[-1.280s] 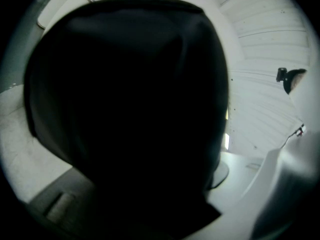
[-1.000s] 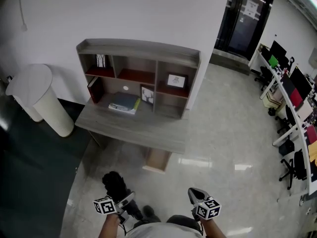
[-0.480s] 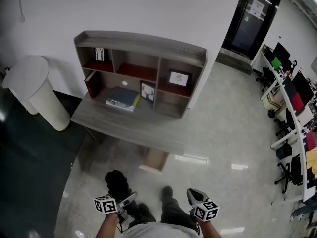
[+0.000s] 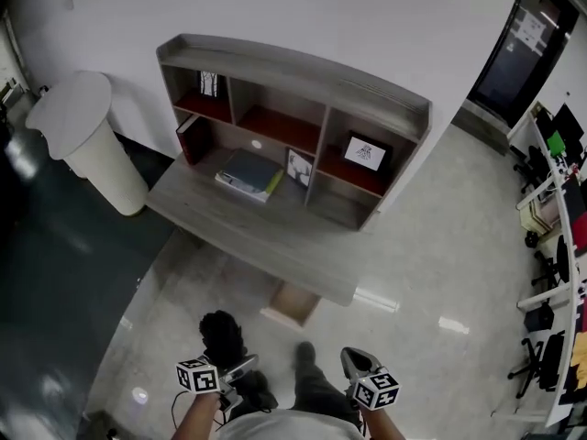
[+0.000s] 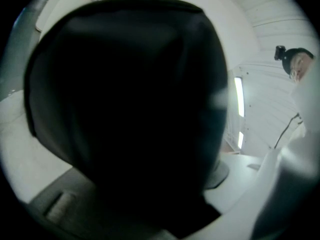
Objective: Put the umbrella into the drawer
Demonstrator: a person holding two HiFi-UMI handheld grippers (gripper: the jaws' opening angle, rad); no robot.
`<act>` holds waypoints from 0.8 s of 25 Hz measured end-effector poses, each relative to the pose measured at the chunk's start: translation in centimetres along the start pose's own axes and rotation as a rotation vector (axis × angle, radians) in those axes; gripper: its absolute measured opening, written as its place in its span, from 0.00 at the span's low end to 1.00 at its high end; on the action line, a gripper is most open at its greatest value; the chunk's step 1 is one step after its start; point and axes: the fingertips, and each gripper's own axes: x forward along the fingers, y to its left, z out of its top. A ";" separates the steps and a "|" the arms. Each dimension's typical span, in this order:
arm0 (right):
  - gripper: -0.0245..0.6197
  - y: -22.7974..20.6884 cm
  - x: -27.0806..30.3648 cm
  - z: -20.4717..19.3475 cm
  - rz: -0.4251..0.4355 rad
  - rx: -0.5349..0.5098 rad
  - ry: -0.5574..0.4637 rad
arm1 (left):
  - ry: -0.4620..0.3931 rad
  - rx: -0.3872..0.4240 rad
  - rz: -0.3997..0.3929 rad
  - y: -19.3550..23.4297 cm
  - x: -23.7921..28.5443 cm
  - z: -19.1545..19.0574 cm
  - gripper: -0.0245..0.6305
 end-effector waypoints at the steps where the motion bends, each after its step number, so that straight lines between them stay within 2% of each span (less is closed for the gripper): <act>1: 0.05 -0.7 0.7 0.3 0.016 -0.005 0.015 | -0.004 -0.005 0.013 0.1 0.8 0.3 0.41; 8: 0.05 -5.5 4.9 1.6 0.122 -0.048 0.123 | -0.027 -0.029 0.096 1.4 6.3 1.1 0.41; 15: 0.05 -8.6 9.3 1.6 0.218 -0.099 0.205 | 0.009 -0.007 0.172 4.9 12.0 -0.1 0.41; 20: 0.05 -10.0 12.4 0.1 0.264 -0.115 0.262 | -0.009 -0.056 0.192 8.4 15.9 -0.9 0.41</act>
